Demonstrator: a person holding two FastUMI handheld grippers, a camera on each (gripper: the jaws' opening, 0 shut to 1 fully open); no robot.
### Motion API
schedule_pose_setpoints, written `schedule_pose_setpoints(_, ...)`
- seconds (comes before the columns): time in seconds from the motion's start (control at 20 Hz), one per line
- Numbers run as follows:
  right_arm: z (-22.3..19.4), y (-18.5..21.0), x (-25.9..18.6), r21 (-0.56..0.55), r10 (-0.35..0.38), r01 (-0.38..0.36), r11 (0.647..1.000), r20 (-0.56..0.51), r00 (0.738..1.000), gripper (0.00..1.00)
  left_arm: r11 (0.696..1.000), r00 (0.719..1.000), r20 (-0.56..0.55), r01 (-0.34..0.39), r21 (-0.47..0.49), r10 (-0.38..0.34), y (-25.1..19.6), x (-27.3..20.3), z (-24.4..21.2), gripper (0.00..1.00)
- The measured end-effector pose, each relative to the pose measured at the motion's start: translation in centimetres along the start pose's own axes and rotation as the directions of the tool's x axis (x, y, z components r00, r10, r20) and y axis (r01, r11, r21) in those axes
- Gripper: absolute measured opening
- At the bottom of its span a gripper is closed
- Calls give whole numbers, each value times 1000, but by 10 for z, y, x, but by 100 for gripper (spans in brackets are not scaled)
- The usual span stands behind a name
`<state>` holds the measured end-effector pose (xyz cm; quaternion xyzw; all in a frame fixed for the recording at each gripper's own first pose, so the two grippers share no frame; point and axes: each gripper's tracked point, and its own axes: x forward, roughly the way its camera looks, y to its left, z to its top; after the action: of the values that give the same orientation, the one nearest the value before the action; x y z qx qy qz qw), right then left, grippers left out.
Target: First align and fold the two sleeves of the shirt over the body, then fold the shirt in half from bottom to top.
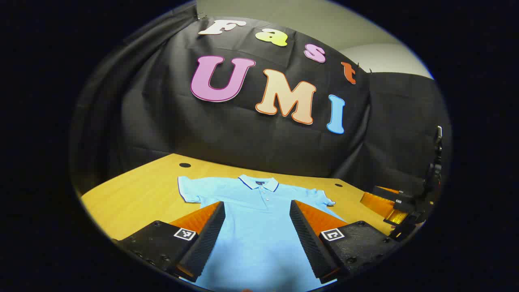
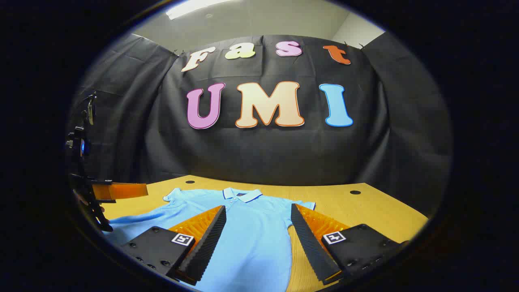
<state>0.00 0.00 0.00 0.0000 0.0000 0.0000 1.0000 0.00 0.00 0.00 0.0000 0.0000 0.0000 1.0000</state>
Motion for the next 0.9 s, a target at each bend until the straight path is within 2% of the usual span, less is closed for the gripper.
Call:
schedule_pose_setpoints(0.4, 0, -2, 2, 7, 3, -3, 1000, -11, 1000, 99, 993, 993, -7, -115, 23, 115, 25, -7, -6, 96)
schedule_pose_setpoints(0.9, -2, -2, -1, 17, 9, -9, 1000, -15, 1000, 99, 989, 990, -16, -143, 33, 144, 26, -14, -7, 95)
